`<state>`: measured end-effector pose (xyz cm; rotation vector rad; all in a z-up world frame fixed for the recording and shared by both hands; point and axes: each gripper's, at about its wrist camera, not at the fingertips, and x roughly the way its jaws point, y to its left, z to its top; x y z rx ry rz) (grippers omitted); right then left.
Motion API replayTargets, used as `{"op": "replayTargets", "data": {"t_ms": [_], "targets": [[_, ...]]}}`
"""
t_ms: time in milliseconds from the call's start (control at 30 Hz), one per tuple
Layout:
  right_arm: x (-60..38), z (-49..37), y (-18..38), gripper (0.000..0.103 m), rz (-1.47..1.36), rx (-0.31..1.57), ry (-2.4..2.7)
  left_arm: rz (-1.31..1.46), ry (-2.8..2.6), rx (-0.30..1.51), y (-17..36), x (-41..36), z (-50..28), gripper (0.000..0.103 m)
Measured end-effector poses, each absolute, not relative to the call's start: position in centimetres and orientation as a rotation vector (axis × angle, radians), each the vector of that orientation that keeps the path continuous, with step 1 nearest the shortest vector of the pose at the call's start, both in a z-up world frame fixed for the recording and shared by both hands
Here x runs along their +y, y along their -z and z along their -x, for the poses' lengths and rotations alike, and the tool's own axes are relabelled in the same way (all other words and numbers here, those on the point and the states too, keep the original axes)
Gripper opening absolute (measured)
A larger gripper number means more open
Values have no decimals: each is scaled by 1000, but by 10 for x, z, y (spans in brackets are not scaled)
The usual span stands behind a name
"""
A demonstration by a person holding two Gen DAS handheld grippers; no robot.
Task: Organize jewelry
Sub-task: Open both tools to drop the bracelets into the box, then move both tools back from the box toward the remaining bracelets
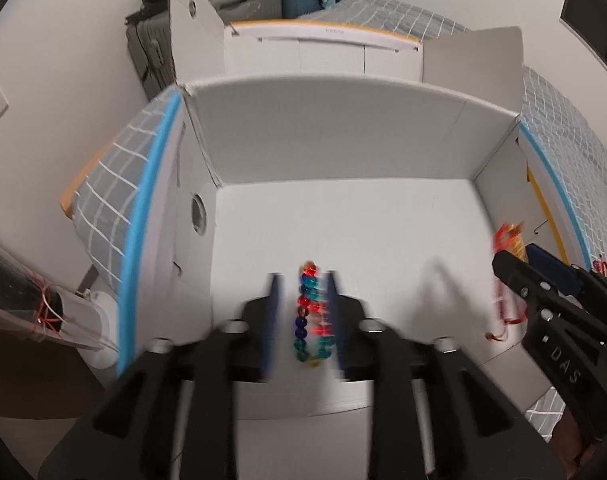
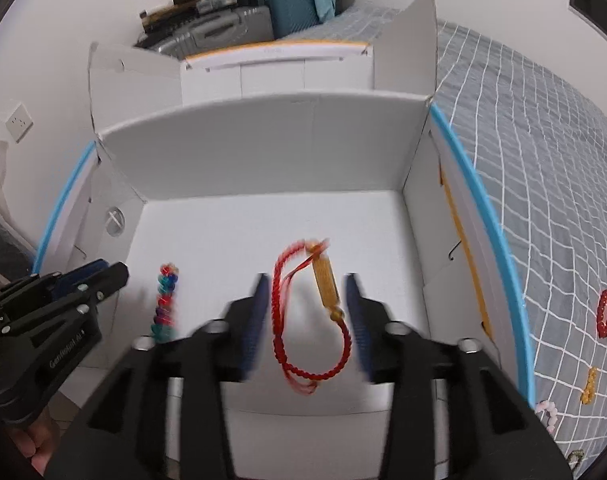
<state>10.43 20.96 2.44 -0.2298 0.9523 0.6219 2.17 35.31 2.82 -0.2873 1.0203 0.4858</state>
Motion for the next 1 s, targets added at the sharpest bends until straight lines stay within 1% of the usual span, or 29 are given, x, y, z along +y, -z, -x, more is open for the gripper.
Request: {"op": "replayTargets", "data": {"t_ms": [33,67,100,133,200,300,367,433,500,767,1000], "targets": [[208,-103,-27,55,225,943,-621,289,-504,997,-34,353,-18,57],[206,-103,-31,62,218,934,-622,285,-515,983,-37,353,-16,64],[203,-102,-34,67,212,925,-625,270,-533,963,-43,351,-13,68],[199,-101,-39,70,207,912,-624,255,-544,946,-49,349,-11,70],[193,-98,-48,80,203,890,-617,239,-546,920,-58,343,-6,84],[181,-94,-62,88,183,863,-607,211,-533,883,-70,332,-1,93],[173,-92,-70,90,172,845,-593,190,-540,856,-79,325,2,97],[163,-89,-79,94,161,829,-582,183,-542,840,-83,320,4,97],[153,-87,-85,95,152,812,-567,184,-536,833,-86,314,5,97],[77,-72,-110,95,116,743,-470,169,-448,791,-100,264,-1,97],[-17,-65,-113,95,106,699,-348,118,-301,779,-97,189,-17,97]]}}
